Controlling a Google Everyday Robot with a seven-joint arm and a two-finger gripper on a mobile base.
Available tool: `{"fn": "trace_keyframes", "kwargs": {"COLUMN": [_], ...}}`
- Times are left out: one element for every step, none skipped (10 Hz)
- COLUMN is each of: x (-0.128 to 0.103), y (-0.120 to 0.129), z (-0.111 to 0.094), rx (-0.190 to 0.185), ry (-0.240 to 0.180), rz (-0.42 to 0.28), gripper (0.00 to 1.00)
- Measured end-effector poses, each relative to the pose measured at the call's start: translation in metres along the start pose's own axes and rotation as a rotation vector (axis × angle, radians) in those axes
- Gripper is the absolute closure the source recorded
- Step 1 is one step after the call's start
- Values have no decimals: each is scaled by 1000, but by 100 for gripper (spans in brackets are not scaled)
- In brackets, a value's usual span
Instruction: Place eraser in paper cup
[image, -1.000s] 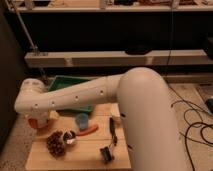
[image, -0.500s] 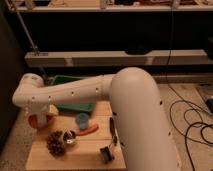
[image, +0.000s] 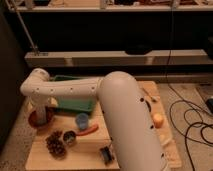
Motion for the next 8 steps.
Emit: {"fn": "trace_keyframes", "kwargs": {"x": [5, 8, 11, 15, 18, 18, 19, 19], "y": [-8, -18, -22, -27, -29, -29, -28, -27], "z": [7, 12, 16, 19, 22, 25, 27, 30], "rx": [6, 4, -4, -13, -23, -31, -37, -41], "ry": [0, -3, -3, -3, -5, -8, -10, -13], "rz": [-22, -43, -58, -71, -82, -87, -89, -90], "gripper": [20, 20, 20, 20, 20, 20, 20, 20]}}
